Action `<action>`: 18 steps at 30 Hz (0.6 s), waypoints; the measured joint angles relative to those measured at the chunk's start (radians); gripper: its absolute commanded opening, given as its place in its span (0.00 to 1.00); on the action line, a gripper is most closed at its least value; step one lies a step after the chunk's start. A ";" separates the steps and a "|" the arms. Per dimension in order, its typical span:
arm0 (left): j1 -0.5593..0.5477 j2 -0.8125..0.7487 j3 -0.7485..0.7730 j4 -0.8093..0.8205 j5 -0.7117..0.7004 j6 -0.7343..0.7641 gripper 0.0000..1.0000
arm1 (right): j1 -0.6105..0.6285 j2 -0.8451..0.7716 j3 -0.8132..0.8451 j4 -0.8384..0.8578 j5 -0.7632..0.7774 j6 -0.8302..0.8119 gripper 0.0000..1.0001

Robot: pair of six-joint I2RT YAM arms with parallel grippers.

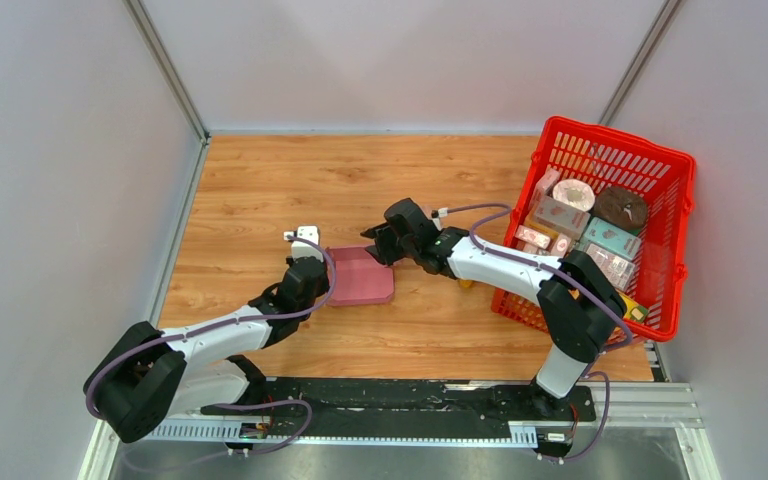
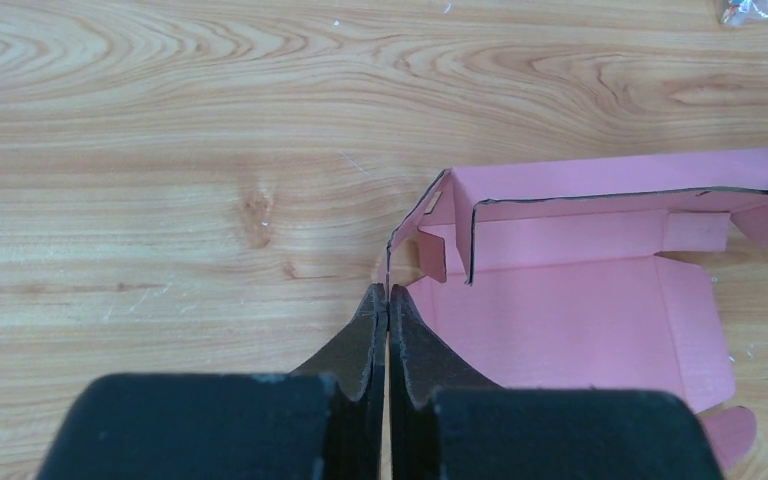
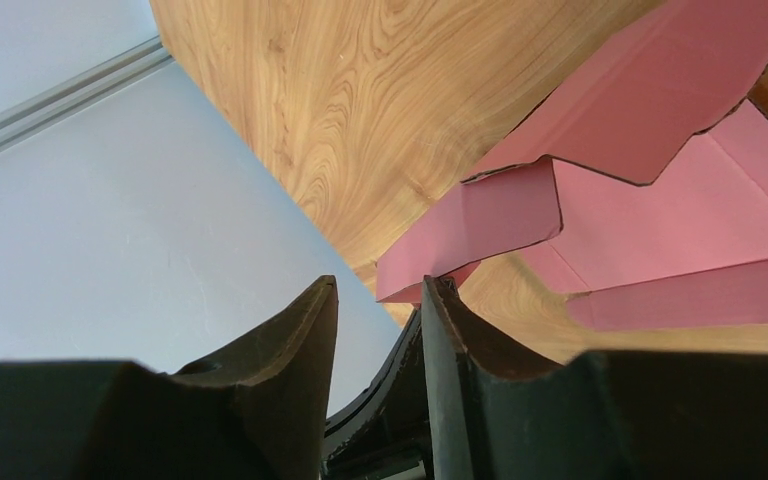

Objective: Fold the paper box

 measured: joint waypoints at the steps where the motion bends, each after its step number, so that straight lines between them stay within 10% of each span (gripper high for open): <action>1: 0.000 0.000 0.000 0.000 0.000 0.001 0.00 | 0.000 0.000 0.000 0.000 0.000 -0.005 0.44; 18: 0.000 0.000 0.000 0.000 -0.004 0.007 0.00 | 0.014 0.000 -0.021 0.005 -0.007 -0.024 0.43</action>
